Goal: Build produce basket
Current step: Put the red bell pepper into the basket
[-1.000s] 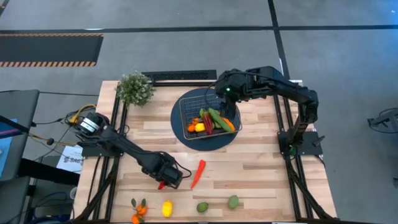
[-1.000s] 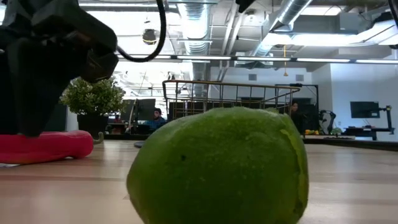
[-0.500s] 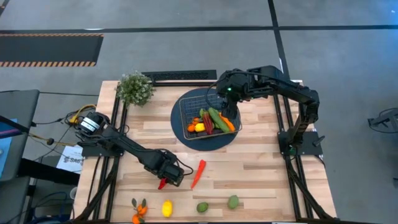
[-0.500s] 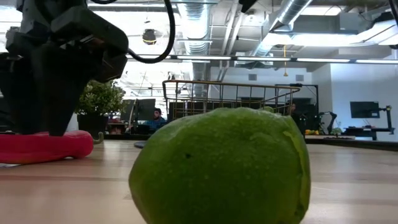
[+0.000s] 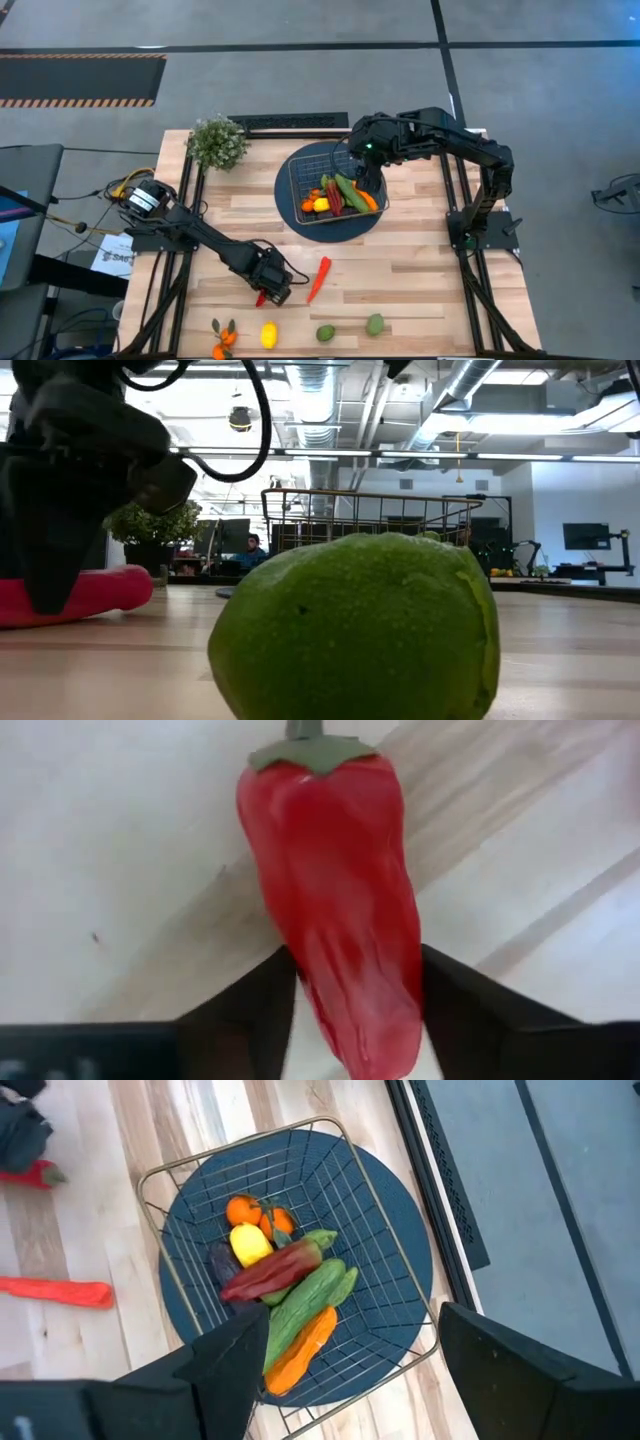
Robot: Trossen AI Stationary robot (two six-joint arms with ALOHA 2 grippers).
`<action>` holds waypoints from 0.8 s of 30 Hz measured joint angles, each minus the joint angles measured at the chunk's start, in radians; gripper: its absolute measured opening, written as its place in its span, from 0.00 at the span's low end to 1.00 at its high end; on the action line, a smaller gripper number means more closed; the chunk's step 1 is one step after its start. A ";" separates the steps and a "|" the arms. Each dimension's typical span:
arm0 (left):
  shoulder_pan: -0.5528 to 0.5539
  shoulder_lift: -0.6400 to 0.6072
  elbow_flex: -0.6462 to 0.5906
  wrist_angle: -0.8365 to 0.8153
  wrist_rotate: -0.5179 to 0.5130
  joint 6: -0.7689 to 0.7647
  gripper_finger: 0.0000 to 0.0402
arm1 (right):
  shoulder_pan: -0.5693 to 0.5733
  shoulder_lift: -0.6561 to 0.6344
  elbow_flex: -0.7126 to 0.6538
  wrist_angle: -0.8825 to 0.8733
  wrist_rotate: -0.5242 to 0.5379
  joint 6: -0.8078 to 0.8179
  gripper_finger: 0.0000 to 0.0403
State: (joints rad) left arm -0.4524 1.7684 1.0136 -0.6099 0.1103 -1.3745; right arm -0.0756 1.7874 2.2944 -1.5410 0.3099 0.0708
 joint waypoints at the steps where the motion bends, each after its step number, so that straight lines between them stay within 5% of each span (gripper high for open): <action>1: 0.008 0.000 0.005 -0.014 -0.019 0.023 0.38 | 0.004 0.000 0.000 0.001 0.000 0.002 0.77; 5: 0.039 0.000 0.013 -0.025 -0.059 0.092 0.15 | 0.020 0.000 0.000 0.004 0.000 0.031 0.77; 9: 0.055 -0.022 0.042 -0.078 -0.114 0.189 0.12 | 0.024 -0.001 0.000 0.000 0.000 0.037 0.76; 13: 0.068 -0.119 0.139 -0.306 -0.204 0.230 0.10 | 0.024 -0.001 0.000 -0.001 0.000 0.037 0.75; 19: 0.037 -0.338 0.316 -0.622 -0.564 0.157 0.10 | 0.024 -0.001 0.000 0.001 0.000 0.050 0.74; 24: 0.003 -0.504 0.379 -0.600 -0.897 0.216 0.10 | 0.024 -0.001 0.000 0.096 -0.030 0.042 0.72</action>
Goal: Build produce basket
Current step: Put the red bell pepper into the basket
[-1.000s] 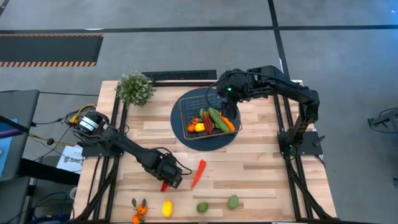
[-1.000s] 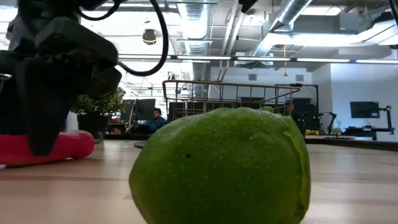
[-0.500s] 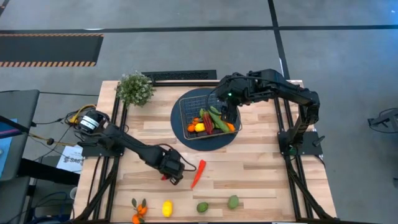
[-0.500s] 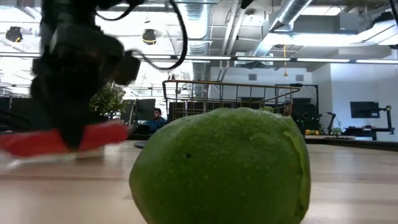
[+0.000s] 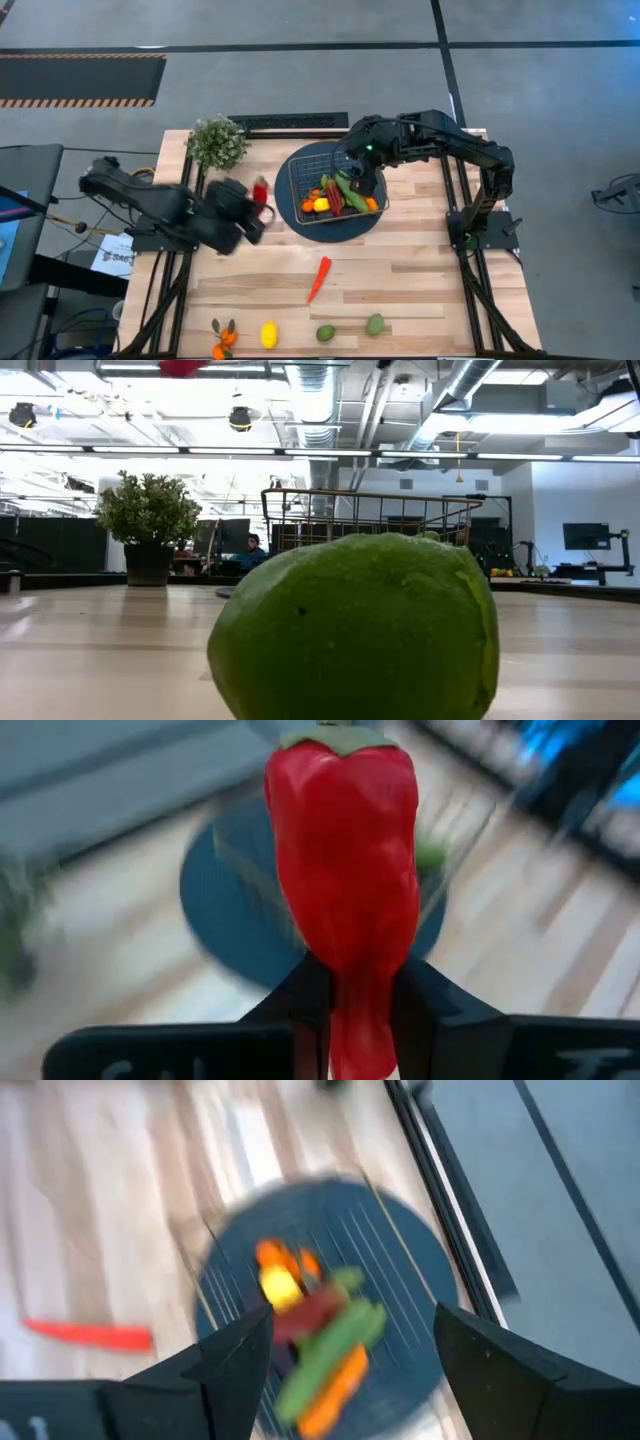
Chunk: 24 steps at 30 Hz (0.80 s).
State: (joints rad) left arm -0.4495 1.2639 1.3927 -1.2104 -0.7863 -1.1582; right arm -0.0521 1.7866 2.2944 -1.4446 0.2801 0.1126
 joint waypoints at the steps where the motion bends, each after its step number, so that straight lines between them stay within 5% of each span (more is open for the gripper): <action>1: -0.005 -0.026 0.001 0.020 -0.045 0.023 0.10 | 0.000 0.000 0.000 0.043 -0.021 -0.013 0.72; 4: -0.015 -0.080 0.001 0.045 -0.119 0.106 0.10 | 0.001 0.000 0.000 0.212 -0.110 -0.063 0.72; 10: -0.029 -0.112 0.000 0.080 -0.107 0.215 0.10 | 0.004 -0.001 -0.017 0.590 -0.304 -0.147 0.72; 24: -0.036 -0.112 0.000 0.285 -0.123 0.534 0.09 | 0.008 0.003 -0.304 1.126 -0.310 -0.064 0.72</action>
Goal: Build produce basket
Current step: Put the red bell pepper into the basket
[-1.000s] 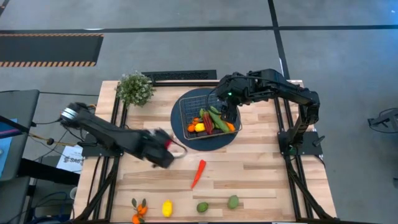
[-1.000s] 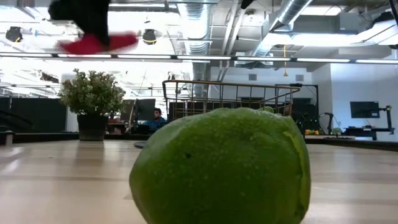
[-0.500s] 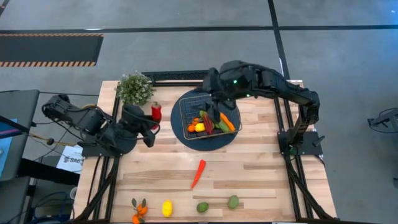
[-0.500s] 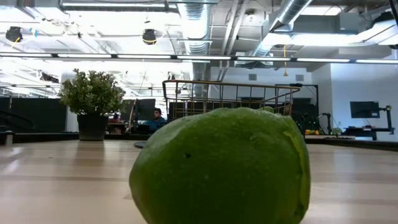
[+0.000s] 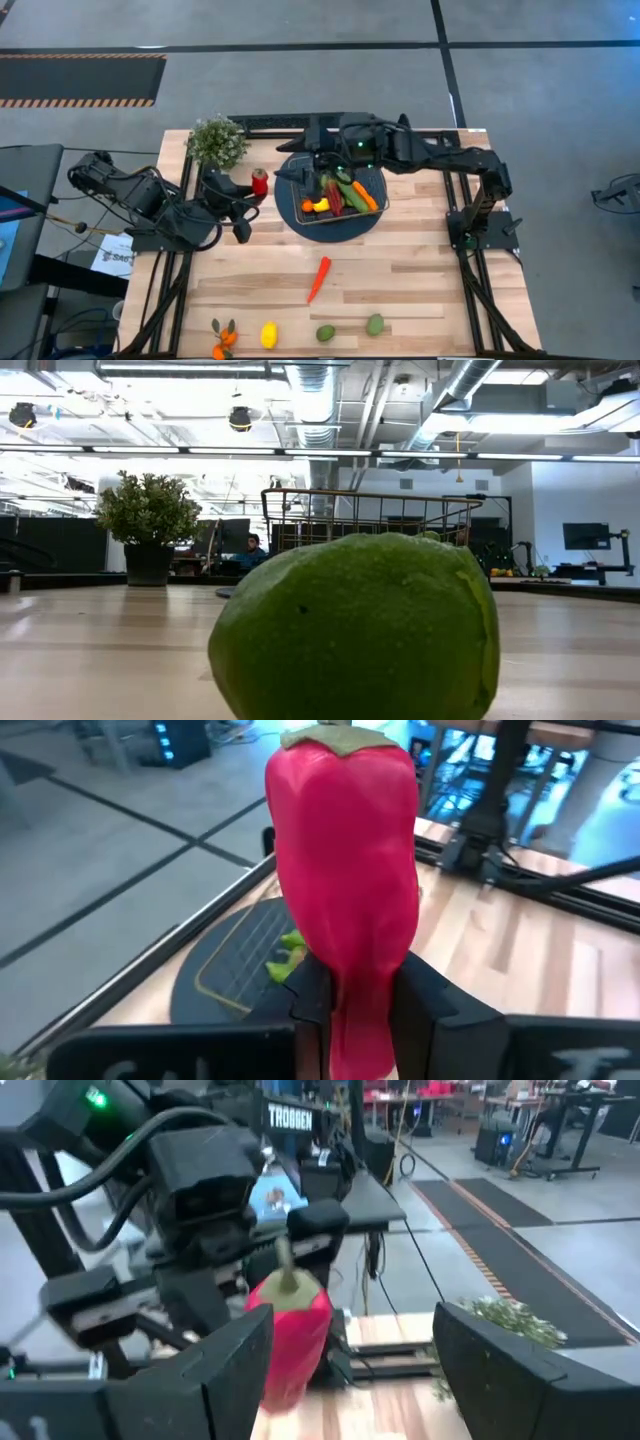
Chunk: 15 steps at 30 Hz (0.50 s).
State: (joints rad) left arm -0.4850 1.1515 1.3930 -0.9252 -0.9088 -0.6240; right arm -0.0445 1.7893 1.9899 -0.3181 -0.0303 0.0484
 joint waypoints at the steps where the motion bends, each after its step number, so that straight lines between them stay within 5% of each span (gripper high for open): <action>1: 0.000 0.000 0.000 0.012 0.012 0.015 0.09 | 0.003 0.000 -0.020 0.036 0.000 0.013 0.72; 15: 0.000 0.000 0.000 0.038 0.040 0.036 0.12 | 0.086 -0.001 -0.098 0.247 0.018 0.049 0.72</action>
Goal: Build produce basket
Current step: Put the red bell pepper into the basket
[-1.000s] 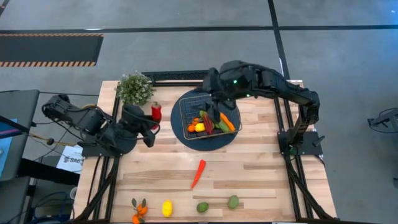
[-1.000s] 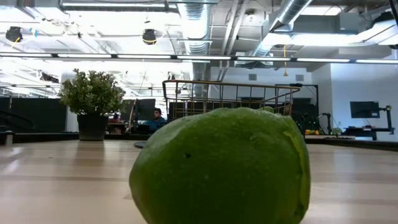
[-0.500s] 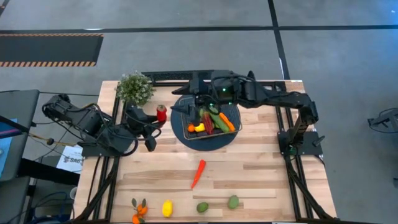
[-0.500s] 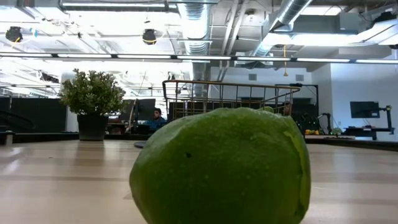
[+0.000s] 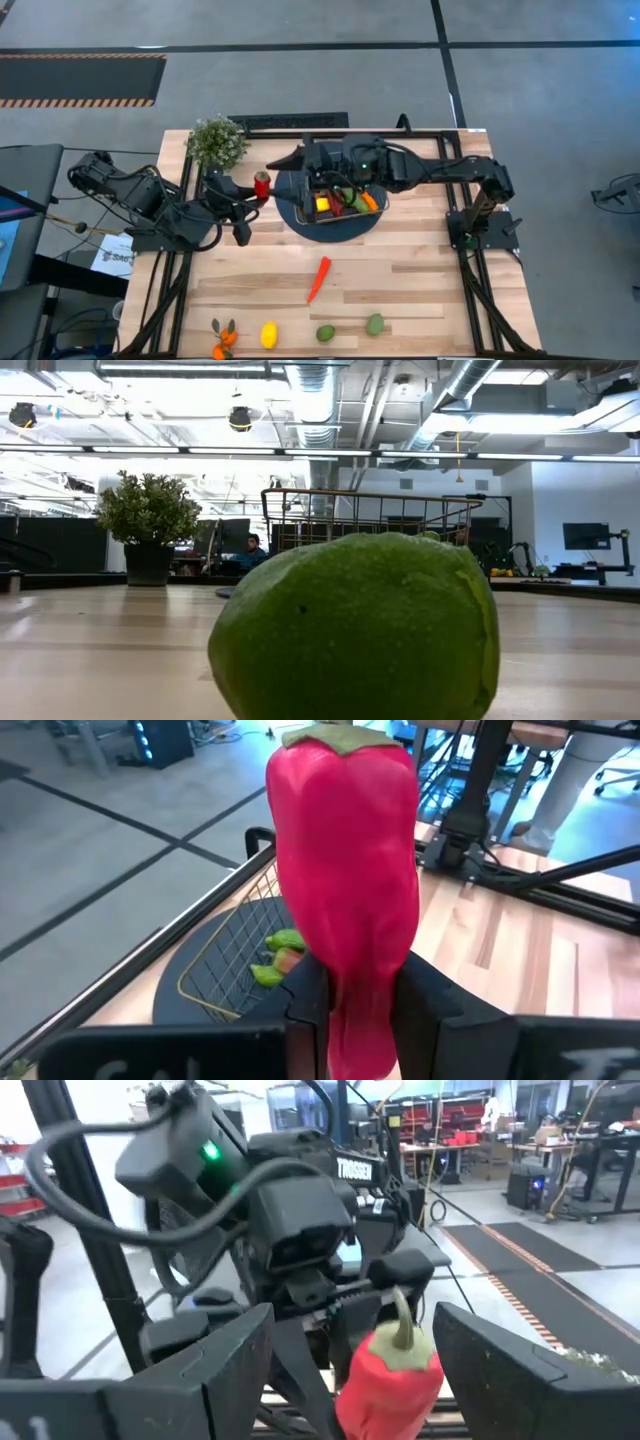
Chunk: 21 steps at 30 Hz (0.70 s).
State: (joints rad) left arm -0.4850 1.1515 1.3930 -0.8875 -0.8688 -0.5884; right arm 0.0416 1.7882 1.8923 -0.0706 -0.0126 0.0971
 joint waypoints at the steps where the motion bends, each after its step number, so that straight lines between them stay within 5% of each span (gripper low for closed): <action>1: 0.000 0.000 0.000 0.007 0.000 0.001 0.12 | 0.000 0.000 0.000 -0.005 0.007 0.000 0.72; 21: 0.000 0.000 -0.004 0.041 0.026 -0.004 0.13 | -0.044 0.135 0.024 0.147 -0.019 0.008 0.71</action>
State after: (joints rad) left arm -0.4850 1.1516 1.3891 -0.8463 -0.8431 -0.5927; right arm -0.0024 1.9232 1.9163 0.0764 -0.0319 0.1047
